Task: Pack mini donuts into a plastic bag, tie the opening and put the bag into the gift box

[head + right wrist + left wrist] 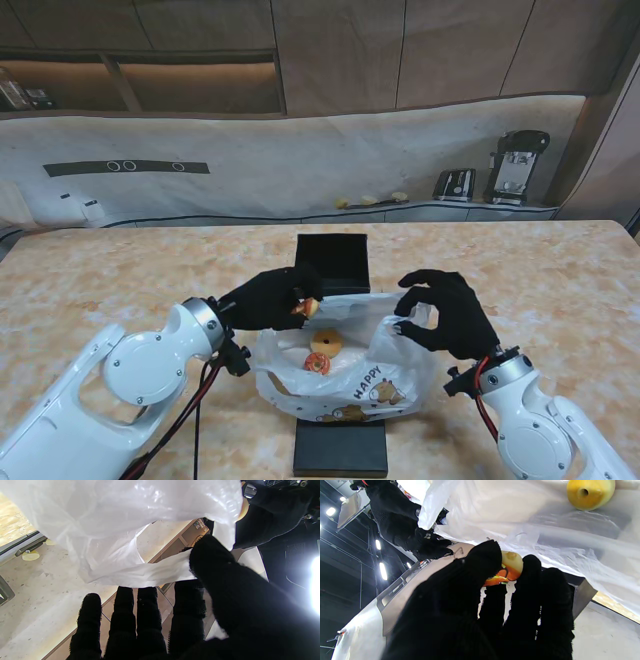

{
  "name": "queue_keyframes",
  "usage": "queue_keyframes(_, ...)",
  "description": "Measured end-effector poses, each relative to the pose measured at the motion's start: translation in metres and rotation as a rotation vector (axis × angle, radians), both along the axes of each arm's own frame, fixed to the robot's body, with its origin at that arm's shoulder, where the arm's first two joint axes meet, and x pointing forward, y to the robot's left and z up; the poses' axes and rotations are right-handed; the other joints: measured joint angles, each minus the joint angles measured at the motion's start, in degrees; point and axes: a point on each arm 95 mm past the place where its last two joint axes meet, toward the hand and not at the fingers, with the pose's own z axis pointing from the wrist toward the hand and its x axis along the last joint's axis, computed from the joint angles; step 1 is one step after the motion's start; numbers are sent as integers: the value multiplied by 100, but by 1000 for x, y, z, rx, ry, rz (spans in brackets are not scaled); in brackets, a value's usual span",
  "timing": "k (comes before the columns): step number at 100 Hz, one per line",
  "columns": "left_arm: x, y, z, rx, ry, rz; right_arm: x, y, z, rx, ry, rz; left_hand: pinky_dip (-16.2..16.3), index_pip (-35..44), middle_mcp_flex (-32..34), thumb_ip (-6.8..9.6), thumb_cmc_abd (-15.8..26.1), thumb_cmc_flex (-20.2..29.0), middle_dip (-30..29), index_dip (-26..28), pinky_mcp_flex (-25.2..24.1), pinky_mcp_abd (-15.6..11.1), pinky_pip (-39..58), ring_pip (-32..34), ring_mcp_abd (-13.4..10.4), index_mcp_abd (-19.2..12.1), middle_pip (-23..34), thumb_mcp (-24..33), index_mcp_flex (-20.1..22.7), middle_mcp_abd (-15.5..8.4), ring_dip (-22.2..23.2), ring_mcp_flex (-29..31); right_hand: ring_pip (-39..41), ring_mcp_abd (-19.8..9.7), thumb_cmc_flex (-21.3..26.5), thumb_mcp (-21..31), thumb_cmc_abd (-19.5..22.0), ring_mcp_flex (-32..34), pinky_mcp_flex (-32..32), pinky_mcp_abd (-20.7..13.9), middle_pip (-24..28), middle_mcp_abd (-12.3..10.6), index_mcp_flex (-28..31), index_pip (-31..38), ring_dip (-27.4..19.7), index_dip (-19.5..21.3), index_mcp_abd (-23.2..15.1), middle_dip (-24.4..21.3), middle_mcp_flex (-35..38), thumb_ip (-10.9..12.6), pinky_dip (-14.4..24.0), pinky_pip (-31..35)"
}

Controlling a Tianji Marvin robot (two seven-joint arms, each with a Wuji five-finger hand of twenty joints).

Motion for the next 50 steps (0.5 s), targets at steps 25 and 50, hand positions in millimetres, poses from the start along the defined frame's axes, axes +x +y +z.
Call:
queue_keyframes(25, -7, -5, -8, 64, 32, -104, 0, -1, 1, 1, -4, -1, 18, -463, -74, 0, 0, -3, -245, -338, -233, 1, -195, -419, 26, -1, -351, 1, 16, 0, -189, -123, 0, 0, 0, 0, 0, 0, 0, 1, 0, 0, 0, 0, 0, 0, 0, 0, 0, 0, 0, 0)
queue_keyframes(50, -4, -7, -18, 117, 13, -117, -1, -1, 3, 16, -23, 5, 29, -723, -431, 0, 105, -71, -836, -484, -422, -2, -358, -604, 57, 0, -272, 59, -10, 27, -628, -478, 0, 0, 0, 0, -1, 0, 0, 1, 0, 0, 0, 0, 0, 0, 0, 0, 1, 0, 0, 0)
